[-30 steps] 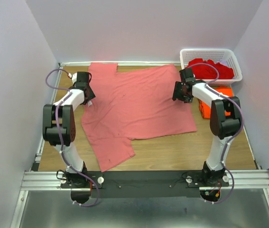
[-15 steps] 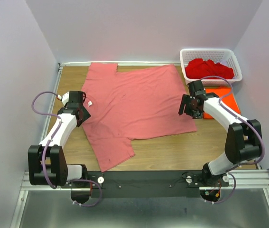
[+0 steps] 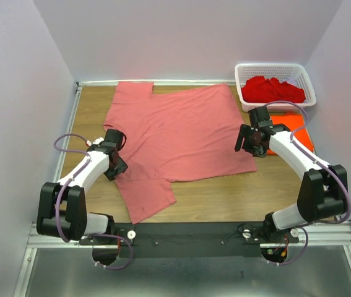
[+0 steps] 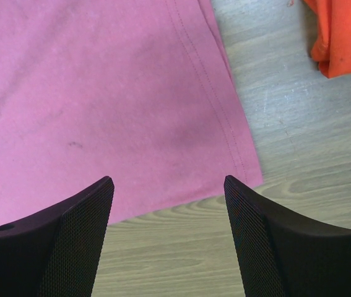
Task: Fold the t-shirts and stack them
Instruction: Fold the tshirt
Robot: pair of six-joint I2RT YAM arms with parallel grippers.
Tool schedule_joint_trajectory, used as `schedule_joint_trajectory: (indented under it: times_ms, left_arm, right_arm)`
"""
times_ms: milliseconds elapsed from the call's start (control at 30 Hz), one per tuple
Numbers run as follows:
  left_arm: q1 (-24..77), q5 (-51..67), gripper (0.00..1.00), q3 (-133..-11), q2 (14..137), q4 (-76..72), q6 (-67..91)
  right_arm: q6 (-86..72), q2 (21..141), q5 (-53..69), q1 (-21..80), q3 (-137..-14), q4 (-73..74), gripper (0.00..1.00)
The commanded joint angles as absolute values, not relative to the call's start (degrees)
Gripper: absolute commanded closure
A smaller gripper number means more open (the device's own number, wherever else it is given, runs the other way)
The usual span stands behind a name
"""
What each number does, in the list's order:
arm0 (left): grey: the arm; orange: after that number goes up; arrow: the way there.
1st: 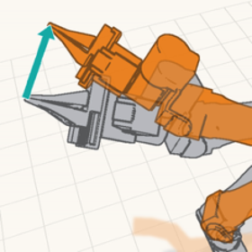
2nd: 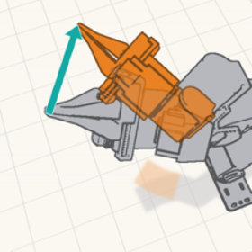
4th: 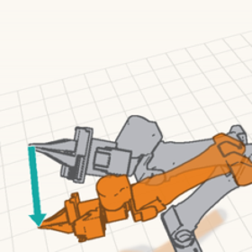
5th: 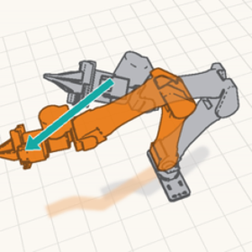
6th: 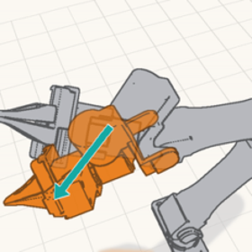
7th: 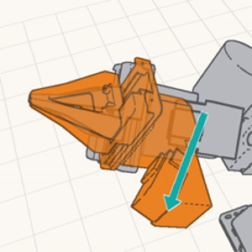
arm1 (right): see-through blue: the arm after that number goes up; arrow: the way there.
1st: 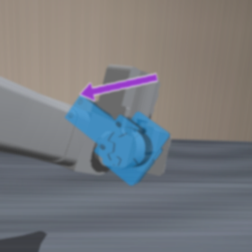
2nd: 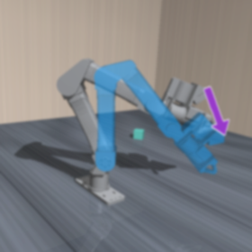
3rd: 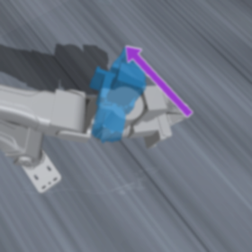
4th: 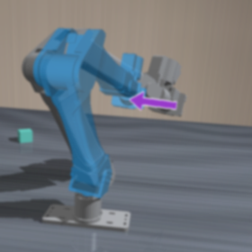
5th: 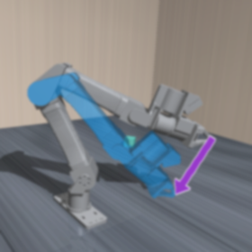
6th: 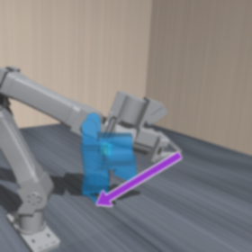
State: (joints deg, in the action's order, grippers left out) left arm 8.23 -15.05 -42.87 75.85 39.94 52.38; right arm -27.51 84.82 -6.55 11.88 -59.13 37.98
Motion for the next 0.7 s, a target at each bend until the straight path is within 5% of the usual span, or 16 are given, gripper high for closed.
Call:
schedule_joint_trajectory:
  times_ms: [0,667]
  left_arm:
    - [9.3,-15.2,0.50,-43.0,76.0,43.2,58.2]
    - [9.3,-20.0,0.52,-53.2,82.0,37.0,53.4]
  right_arm:
    - [-27.2,82.3,-4.8,11.3,-58.3,39.3,0.21]
    - [-21.5,87.8,4.0,12.4,-57.8,35.9,0.26]
